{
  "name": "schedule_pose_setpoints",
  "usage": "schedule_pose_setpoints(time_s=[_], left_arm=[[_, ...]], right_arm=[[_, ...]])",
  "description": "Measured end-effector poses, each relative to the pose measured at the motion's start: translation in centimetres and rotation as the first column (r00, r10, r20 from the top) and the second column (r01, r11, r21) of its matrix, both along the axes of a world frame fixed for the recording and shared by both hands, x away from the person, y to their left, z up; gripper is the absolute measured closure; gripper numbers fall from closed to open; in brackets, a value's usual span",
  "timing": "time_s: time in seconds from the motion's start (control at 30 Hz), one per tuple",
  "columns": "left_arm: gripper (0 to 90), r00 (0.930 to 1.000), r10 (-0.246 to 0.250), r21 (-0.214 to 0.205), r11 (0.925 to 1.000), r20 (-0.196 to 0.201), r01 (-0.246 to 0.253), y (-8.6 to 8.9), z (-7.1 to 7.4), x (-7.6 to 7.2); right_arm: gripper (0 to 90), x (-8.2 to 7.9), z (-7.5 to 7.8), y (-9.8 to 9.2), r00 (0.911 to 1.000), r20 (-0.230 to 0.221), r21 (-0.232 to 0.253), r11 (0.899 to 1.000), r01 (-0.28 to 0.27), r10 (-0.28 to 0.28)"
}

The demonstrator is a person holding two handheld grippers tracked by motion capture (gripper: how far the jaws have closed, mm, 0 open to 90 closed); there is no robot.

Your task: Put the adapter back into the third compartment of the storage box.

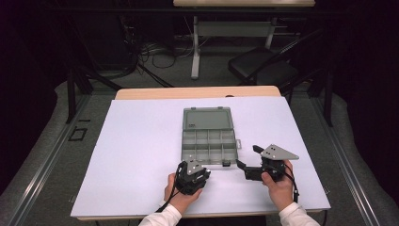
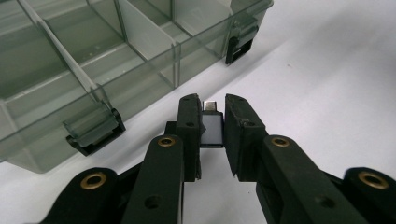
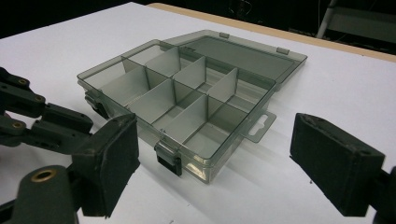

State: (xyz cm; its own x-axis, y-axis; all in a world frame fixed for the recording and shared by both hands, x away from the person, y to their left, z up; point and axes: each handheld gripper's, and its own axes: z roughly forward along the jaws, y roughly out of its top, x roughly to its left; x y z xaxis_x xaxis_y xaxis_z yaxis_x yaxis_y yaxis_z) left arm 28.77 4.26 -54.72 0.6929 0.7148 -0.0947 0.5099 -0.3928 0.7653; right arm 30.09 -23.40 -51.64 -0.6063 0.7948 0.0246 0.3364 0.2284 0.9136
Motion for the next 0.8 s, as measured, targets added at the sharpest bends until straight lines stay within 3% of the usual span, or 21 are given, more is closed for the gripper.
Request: schedule_pose_setpoints(time_s=[0.5, 0.8], left_arm=[[76.6, 1.0000, -0.004, -0.038, 0.9993, -0.004, 0.004, 1.0, 1.5, 0.2], [76.7, 1.0000, -0.006, -0.044, 0.9990, 0.001, 0.006, 1.3, 3.8, 1.7]], right_arm=[[15.5, 0.0, 0.0, 0.0, 1.0000, -0.003, 0.002, 1.000, 0.003, -0.003], [15.4, 0.1, -0.1, -0.1, 0.9999, -0.006, 0.000, 1.000, 0.010, -0.010]])
